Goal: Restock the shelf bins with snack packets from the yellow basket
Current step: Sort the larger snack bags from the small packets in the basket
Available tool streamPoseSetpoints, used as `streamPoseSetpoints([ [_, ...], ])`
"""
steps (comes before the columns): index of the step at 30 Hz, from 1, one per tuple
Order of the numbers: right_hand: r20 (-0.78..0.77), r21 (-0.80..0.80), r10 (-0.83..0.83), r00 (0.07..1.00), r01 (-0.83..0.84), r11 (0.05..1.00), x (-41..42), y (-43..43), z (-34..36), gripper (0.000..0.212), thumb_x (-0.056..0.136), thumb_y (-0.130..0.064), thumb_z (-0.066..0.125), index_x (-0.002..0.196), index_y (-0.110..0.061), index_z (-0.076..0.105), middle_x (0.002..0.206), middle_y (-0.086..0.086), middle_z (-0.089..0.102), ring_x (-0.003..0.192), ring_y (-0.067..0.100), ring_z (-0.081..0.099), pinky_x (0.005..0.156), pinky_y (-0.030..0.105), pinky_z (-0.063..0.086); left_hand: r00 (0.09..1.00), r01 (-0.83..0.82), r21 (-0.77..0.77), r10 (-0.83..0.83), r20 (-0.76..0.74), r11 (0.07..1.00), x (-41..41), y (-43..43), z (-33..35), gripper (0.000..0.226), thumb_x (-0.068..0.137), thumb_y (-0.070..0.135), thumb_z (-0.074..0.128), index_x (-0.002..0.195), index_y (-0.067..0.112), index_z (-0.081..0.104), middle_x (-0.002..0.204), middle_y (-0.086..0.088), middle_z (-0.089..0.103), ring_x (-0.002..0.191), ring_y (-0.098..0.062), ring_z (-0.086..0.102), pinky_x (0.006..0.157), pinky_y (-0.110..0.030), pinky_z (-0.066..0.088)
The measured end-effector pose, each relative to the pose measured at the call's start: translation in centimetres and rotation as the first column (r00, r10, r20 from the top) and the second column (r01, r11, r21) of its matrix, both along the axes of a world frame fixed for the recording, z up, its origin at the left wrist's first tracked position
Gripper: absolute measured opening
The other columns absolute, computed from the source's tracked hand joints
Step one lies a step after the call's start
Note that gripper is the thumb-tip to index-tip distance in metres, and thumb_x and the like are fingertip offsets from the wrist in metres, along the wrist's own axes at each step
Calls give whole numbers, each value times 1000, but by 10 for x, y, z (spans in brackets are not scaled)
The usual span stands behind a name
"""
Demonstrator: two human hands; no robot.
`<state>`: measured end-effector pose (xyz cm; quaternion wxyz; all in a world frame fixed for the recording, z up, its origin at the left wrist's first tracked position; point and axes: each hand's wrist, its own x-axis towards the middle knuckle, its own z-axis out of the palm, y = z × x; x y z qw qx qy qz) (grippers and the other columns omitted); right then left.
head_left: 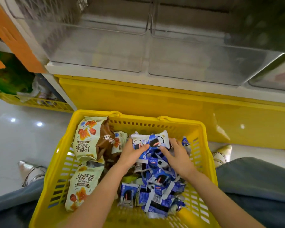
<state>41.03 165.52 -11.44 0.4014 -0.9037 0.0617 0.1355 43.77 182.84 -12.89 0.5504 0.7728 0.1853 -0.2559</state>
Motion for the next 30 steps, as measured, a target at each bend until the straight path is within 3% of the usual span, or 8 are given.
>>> streamPoseSetpoints([
  [3,-3,20,13,1000,-13,1000,-14,2,14,57,89,-56,41,135,-23,42,132,-3,44,126,15,40,107,32,33,991,17,43,-22,135,999,-23,3,8,65,82,38,67,134,11,39,131,3,45,124,-15,43,99,-28,37],
  [6,20,27,36,999,-36,999,-39,13,28,58,85,-63,36,127,-24,45,117,-7,49,115,14,46,99,33,40,964,32,130,-65,259,991,-54,6,15,45,81,37,68,115,24,42,114,10,43,113,-10,45,87,-21,34],
  [9,-2,6,37,999,-37,999,-66,20,31,53,90,-55,41,131,-22,36,119,-7,50,115,12,47,94,27,40,913,127,276,-221,344,953,-85,11,17,42,80,37,69,109,22,44,105,5,44,106,-13,46,83,-23,38],
  [13,-116,-155,174,978,-191,969,-92,19,30,50,96,-45,39,140,-24,26,120,-3,50,88,7,59,68,19,38,805,419,428,-546,233,801,-110,19,14,56,80,50,62,120,19,38,117,5,38,113,-10,38,92,-22,37],
  [17,-267,-388,309,913,-395,833,-96,9,28,44,98,-49,30,136,-28,34,129,4,46,105,20,58,81,32,47,710,599,456,-700,76,658,-115,25,16,45,90,54,45,115,18,39,111,1,43,102,-14,46,83,-27,42],
  [20,-265,-434,304,915,-395,810,-79,0,30,44,97,-48,35,134,-24,41,131,4,43,115,20,50,91,32,46,785,549,436,-619,26,714,-107,30,18,52,94,53,36,132,18,35,129,-3,50,111,-17,53,88,-30,43],
  [25,3,-338,206,979,-193,921,-31,-3,27,42,98,-35,42,136,-18,38,134,1,42,112,15,51,86,20,37,880,318,401,-425,212,859,-64,28,19,57,94,45,42,142,19,26,145,-1,34,131,-16,35,106,-33,32],
  [30,-125,-414,226,966,-258,873,19,-5,0,52,97,-34,47,142,-14,29,141,4,38,131,20,36,106,29,32,951,212,238,-256,171,948,-7,5,3,67,91,38,54,144,11,24,146,-7,33,137,-24,29,106,-31,26],
])
